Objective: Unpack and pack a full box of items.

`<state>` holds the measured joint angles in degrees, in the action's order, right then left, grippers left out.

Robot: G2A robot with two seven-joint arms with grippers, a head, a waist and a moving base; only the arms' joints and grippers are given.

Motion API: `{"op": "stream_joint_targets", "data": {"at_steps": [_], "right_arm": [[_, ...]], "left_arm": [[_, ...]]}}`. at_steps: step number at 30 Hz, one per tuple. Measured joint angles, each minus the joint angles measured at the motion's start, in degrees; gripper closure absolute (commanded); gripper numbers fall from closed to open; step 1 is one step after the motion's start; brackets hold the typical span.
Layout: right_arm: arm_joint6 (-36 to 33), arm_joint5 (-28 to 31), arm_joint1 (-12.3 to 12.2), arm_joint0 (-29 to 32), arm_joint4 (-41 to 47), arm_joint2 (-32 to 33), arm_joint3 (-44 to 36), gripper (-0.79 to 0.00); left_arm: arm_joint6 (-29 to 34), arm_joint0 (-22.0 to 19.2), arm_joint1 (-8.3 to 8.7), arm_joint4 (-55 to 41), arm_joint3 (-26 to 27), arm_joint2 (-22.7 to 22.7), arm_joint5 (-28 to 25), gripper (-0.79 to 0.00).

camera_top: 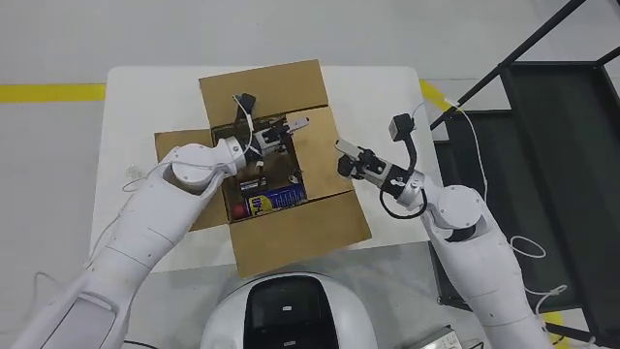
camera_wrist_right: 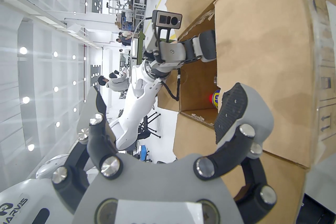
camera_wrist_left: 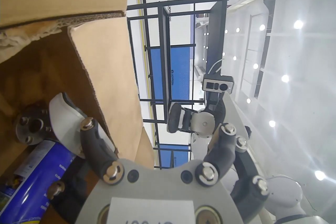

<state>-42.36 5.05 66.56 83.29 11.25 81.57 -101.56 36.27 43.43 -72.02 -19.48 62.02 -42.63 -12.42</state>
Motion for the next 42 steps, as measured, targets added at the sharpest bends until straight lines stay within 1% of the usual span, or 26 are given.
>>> {"op": "stream_joint_targets", "data": {"at_steps": [2, 5, 7, 12, 14, 19, 25, 28, 31, 35, 37, 41, 42], "right_arm": [[-0.89, -0.31, -0.07, 0.15, 0.11, -0.28, -0.23, -0.785], [-2.41, -0.71, -0.16, 0.21, 0.66, -0.89, -0.33, -0.785], [-3.81, -1.01, -0.21, 0.28, 1.46, -1.42, -0.33, -0.785], [-7.29, -2.25, -0.42, 0.53, 2.21, -2.76, -0.53, -0.785], [-8.57, -2.65, -0.46, 0.59, 2.86, -3.39, -0.75, -0.785], [-11.16, -3.53, -0.46, 0.84, 4.82, -5.74, -1.68, -0.785], [-12.23, -4.84, -0.35, 0.42, 6.49, -8.62, -0.80, -0.785], [-10.98, -4.89, -0.32, -0.18, 5.74, -9.31, -0.21, -0.785], [-6.74, -3.98, -0.36, -0.28, 4.62, -8.21, 0.62, -0.785], [-2.90, -2.61, -0.64, 0.48, 3.36, -5.79, -0.16, -0.785], [-1.47, -1.79, -0.81, 1.12, 3.03, -4.36, -0.87, -0.785], [2.35, -0.24, -0.99, 2.62, 2.80, -1.87, -1.94, -0.785], [3.88, 0.24, -1.01, 3.04, 2.39, -1.19, -2.18, -0.785]], "left_arm": [[-0.67, -0.36, -0.57, 0.53, -1.28, 0.72, -0.88, -0.785], [-1.52, -0.88, -1.52, 0.68, -3.09, 1.49, -3.53, -0.785], [-0.81, -0.96, -2.19, -1.41, -4.07, 1.57, -5.94, -0.785], [1.25, -1.57, -3.22, -8.03, -5.19, -0.23, -11.81, -0.785], [1.68, -1.68, -3.41, -9.72, -5.12, -1.00, -13.10, -0.785], [3.45, -2.73, -3.90, -10.80, -4.89, -1.92, -12.96, -0.785], [5.34, -3.82, -4.93, -11.53, -4.97, -1.46, -11.74, -0.785], [6.32, -4.14, -5.48, -12.56, -5.24, -1.34, -11.50, -0.785], [7.04, -4.31, -5.85, -12.92, -5.72, -1.48, -11.74, -0.785], [7.93, -4.11, -5.88, -12.57, -6.28, -2.40, -12.35, -0.785], [8.93, -3.52, -5.44, -11.79, -5.87, -3.54, -12.80, -0.785], [10.53, -0.89, -3.66, -8.48, -2.48, -7.34, -14.38, -0.785], [10.81, 0.18, -2.96, -7.28, -0.94, -8.90, -14.31, -0.785]]}}
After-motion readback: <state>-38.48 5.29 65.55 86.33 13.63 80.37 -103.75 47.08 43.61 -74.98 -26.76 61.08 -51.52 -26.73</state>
